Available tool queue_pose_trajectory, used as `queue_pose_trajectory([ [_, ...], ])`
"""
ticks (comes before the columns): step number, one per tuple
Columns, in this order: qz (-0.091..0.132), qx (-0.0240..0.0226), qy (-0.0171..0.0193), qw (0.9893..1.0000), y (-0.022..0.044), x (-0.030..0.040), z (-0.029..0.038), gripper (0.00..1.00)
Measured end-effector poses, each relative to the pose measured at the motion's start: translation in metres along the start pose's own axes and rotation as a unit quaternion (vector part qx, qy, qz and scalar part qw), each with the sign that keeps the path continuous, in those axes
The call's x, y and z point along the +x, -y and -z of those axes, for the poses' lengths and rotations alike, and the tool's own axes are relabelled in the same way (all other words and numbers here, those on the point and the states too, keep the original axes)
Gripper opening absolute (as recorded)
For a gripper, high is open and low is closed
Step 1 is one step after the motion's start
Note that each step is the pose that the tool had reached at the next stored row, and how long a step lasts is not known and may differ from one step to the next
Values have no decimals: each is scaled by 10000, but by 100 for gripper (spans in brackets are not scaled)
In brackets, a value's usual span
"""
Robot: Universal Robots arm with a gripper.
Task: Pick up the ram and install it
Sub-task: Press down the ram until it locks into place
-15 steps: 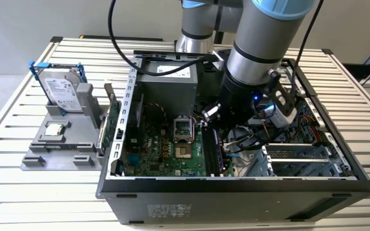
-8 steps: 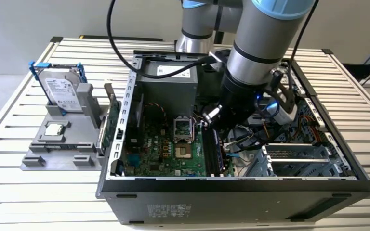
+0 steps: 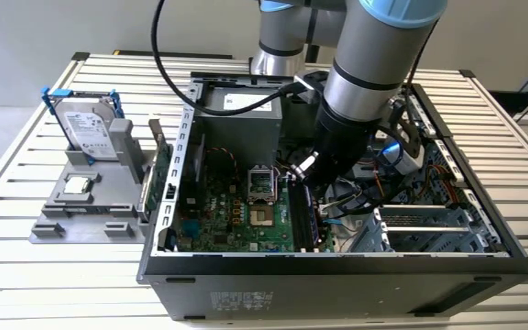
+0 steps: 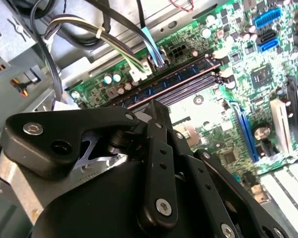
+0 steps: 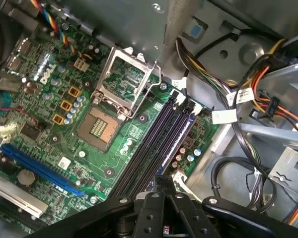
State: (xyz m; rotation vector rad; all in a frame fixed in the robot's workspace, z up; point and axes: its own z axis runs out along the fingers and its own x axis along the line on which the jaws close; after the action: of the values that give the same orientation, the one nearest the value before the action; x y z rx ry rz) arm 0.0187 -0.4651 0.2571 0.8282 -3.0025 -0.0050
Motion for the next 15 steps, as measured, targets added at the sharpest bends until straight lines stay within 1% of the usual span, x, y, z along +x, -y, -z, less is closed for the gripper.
queue_pose_trajectory([
  [8, 281, 6, -2, 9996, -3, -2, 0, 0],
  [15, 516, 9, -3, 9987, -6, -3, -1, 0],
])
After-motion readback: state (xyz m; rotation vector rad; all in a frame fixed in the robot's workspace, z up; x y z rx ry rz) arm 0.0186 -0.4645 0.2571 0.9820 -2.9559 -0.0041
